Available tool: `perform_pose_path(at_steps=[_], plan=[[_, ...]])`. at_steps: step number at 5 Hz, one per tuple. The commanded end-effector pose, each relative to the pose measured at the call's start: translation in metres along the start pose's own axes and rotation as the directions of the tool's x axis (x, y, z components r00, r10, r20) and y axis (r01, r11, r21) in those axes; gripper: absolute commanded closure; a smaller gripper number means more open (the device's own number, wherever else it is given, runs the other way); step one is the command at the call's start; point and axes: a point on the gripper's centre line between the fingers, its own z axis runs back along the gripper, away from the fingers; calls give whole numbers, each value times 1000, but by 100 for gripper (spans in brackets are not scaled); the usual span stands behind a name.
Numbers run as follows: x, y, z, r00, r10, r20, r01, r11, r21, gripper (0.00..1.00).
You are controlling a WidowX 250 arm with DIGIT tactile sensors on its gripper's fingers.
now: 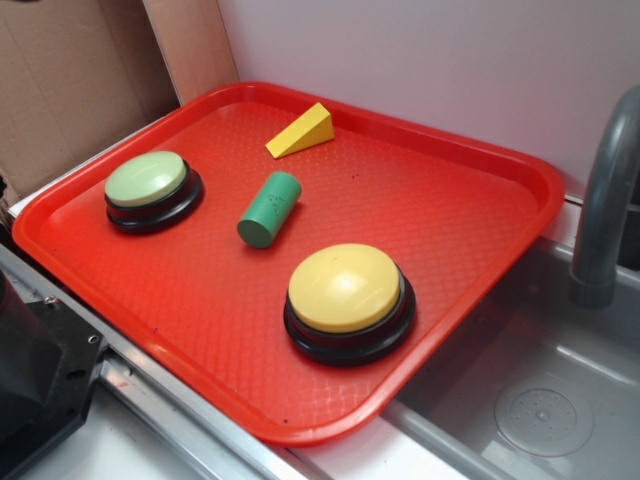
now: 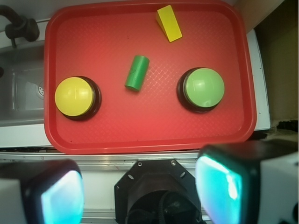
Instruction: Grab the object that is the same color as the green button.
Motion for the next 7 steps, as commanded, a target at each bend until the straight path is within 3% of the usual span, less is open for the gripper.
perform_pose_path(at_steps=[1, 2, 3, 4, 5, 6, 7], plan=[[0, 0, 0, 1000, 0, 0, 0, 1000, 0, 0], [16, 6, -26, 989, 150, 0, -150, 989, -14, 0], [23, 12, -48, 957, 289, 36, -288, 957, -31, 0], [44, 27, -94, 892, 449, 54, -450, 892, 25, 0], [60, 36, -140, 852, 522, 44, -524, 851, 44, 0], [79, 37, -166, 838, 540, 81, -544, 839, 33, 0], [94, 20, -190, 867, 493, 75, -494, 869, 2, 0]])
